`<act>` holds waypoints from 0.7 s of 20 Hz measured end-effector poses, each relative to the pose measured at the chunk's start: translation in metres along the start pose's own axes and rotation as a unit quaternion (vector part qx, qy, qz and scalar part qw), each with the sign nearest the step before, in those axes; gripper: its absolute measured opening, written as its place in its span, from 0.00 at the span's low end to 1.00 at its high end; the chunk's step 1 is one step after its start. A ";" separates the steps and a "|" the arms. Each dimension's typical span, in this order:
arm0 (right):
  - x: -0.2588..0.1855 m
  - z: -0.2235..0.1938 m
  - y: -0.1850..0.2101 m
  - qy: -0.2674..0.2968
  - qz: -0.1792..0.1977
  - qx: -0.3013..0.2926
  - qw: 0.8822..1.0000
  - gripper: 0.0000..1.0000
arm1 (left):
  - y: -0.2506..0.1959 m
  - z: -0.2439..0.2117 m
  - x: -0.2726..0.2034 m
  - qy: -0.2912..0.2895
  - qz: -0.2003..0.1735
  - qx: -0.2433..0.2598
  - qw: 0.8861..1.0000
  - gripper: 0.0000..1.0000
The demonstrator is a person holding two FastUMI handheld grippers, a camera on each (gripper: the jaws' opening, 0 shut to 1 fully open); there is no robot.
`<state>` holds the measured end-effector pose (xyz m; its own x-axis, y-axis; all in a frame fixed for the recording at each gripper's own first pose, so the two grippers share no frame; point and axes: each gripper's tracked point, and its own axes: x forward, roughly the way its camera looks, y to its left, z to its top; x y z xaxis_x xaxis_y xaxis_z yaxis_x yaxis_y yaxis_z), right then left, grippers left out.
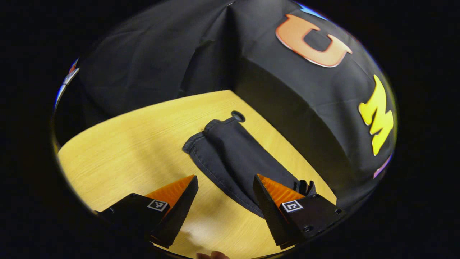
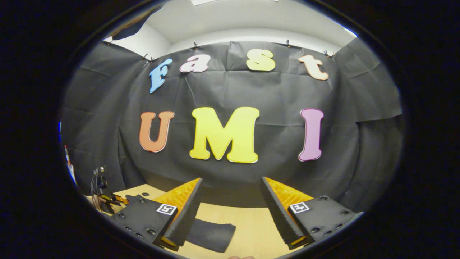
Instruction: Grasp the waist and the cuffs of the jeans and fold them to make the two legs overlap; first hold the waist and fold one-third of the jeans toward the cuffs, then hold the cuffs and fold the remaining one-third in the same direction to finish folding.
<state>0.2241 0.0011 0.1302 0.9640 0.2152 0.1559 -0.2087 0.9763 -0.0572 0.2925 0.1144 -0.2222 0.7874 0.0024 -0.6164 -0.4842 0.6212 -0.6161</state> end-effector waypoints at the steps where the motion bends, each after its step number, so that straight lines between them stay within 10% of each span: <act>1: -0.001 0.002 -0.006 -0.001 -0.005 -0.001 1.000 0.99 | 0.006 -0.001 0.008 0.010 0.009 -0.023 1.000 0.99; 11: 0.012 -0.013 -0.036 0.020 -0.023 -0.013 0.999 0.92 | -0.009 0.038 0.048 0.020 -0.038 -0.173 0.984 0.95; 14: 0.012 -0.017 -0.047 0.029 -0.028 -0.017 0.999 0.92 | -0.008 0.037 0.055 0.030 -0.041 -0.158 0.986 0.72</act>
<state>0.2481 -0.0428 0.1176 0.9821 0.1575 0.1032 -0.1491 0.9853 -0.0839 0.3542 0.1383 -0.2333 0.8096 -0.0888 -0.5802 -0.5224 0.3417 -0.7813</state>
